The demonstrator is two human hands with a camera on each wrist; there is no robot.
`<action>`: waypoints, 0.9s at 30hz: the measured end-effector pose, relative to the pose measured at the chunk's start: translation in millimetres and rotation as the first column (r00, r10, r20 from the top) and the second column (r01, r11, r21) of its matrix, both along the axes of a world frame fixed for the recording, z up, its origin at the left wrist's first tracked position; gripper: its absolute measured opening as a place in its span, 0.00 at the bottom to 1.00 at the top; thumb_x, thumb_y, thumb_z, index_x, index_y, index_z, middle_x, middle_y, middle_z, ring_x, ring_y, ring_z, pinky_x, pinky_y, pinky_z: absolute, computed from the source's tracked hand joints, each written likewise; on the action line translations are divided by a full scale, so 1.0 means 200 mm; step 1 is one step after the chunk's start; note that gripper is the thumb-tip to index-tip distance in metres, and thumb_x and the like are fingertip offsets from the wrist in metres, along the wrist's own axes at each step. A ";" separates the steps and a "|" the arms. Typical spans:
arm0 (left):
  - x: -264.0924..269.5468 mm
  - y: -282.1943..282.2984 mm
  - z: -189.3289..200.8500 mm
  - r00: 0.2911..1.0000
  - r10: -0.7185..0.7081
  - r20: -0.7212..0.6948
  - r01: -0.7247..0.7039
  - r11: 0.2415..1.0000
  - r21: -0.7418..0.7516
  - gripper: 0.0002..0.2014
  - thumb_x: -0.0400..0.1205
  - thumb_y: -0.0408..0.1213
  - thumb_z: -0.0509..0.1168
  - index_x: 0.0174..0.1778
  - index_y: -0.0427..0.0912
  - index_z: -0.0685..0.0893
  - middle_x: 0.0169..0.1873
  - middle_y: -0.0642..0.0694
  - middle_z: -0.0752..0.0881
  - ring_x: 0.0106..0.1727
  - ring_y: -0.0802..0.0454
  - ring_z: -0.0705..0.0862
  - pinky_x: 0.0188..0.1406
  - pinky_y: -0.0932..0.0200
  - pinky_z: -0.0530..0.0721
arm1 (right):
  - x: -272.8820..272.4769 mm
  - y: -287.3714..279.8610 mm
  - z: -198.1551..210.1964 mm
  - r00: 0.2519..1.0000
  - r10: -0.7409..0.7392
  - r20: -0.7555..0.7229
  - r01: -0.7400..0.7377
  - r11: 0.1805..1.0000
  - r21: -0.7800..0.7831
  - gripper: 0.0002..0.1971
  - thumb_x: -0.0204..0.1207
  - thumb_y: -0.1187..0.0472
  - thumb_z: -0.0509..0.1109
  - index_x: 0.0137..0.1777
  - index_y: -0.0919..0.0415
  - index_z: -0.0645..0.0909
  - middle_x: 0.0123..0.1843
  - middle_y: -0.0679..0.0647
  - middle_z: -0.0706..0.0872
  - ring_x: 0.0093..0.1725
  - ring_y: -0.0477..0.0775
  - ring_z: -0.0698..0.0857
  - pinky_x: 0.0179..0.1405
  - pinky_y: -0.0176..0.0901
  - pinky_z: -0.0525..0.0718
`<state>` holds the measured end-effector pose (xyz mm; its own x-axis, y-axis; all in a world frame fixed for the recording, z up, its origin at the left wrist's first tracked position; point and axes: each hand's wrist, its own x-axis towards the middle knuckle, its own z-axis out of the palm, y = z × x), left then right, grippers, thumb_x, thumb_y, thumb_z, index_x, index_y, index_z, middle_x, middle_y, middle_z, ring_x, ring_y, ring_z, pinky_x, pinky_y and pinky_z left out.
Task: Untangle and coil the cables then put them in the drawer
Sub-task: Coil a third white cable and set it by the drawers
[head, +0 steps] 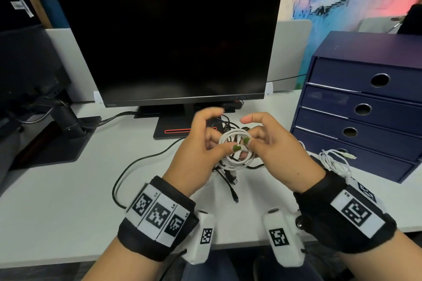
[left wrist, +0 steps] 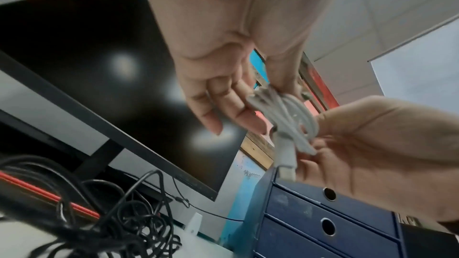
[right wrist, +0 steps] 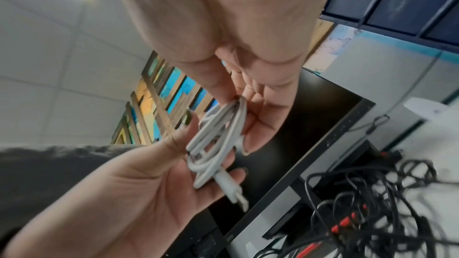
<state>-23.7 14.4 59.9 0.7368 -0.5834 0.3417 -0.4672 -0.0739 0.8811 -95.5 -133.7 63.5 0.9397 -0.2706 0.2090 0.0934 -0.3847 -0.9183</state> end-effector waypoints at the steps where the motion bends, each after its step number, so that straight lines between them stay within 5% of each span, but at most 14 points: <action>1: 0.00 0.01 0.00 0.999 -0.001 0.050 0.001 1.000 -0.001 0.29 0.76 0.33 0.73 0.63 0.67 0.70 0.37 0.47 0.87 0.41 0.54 0.87 0.46 0.64 0.84 | 0.00 0.00 0.00 1.000 0.002 -0.001 -0.002 0.999 0.042 0.18 0.81 0.70 0.63 0.63 0.48 0.73 0.41 0.54 0.87 0.41 0.53 0.88 0.48 0.49 0.85; 4: 0.01 0.05 0.02 0.958 0.027 0.285 -0.073 0.986 0.152 0.25 0.75 0.40 0.74 0.57 0.71 0.70 0.39 0.57 0.88 0.47 0.65 0.84 0.47 0.76 0.77 | 0.00 0.01 0.00 1.000 0.010 0.021 -0.013 0.991 0.136 0.20 0.79 0.71 0.66 0.64 0.47 0.73 0.39 0.53 0.88 0.40 0.51 0.89 0.47 0.45 0.85; 9: 0.05 0.06 0.01 0.716 0.043 0.697 -0.243 0.951 0.191 0.08 0.78 0.48 0.67 0.51 0.56 0.81 0.50 0.59 0.87 0.53 0.57 0.84 0.57 0.56 0.76 | 0.00 0.00 0.01 0.999 0.001 0.047 -0.009 0.984 0.176 0.20 0.78 0.71 0.66 0.64 0.48 0.74 0.36 0.49 0.87 0.35 0.44 0.85 0.42 0.38 0.81; 16: 0.06 0.04 -0.01 0.551 0.017 0.834 -0.253 0.956 0.148 0.10 0.80 0.45 0.63 0.48 0.47 0.88 0.50 0.52 0.88 0.46 0.52 0.85 0.48 0.59 0.73 | -0.02 0.00 0.02 0.996 0.012 0.088 -0.031 0.975 0.220 0.19 0.78 0.72 0.67 0.65 0.53 0.77 0.37 0.53 0.87 0.33 0.43 0.85 0.34 0.29 0.80; 21: 0.05 0.02 -0.01 0.602 0.045 0.797 -0.231 0.965 0.120 0.12 0.82 0.43 0.58 0.46 0.42 0.86 0.50 0.47 0.87 0.41 0.48 0.84 0.39 0.54 0.82 | -0.02 0.00 0.01 0.992 -0.021 0.126 -0.008 0.973 0.232 0.19 0.76 0.73 0.68 0.61 0.52 0.78 0.35 0.52 0.86 0.36 0.47 0.84 0.42 0.35 0.83; 27: 0.05 0.03 -0.05 0.719 0.111 0.686 -0.198 0.979 0.050 0.08 0.84 0.43 0.56 0.51 0.46 0.79 0.49 0.50 0.85 0.47 0.58 0.79 0.41 0.59 0.78 | -0.02 0.02 0.00 0.988 -0.029 0.149 -0.004 0.976 0.218 0.15 0.77 0.70 0.70 0.60 0.55 0.83 0.37 0.52 0.89 0.38 0.46 0.86 0.41 0.33 0.82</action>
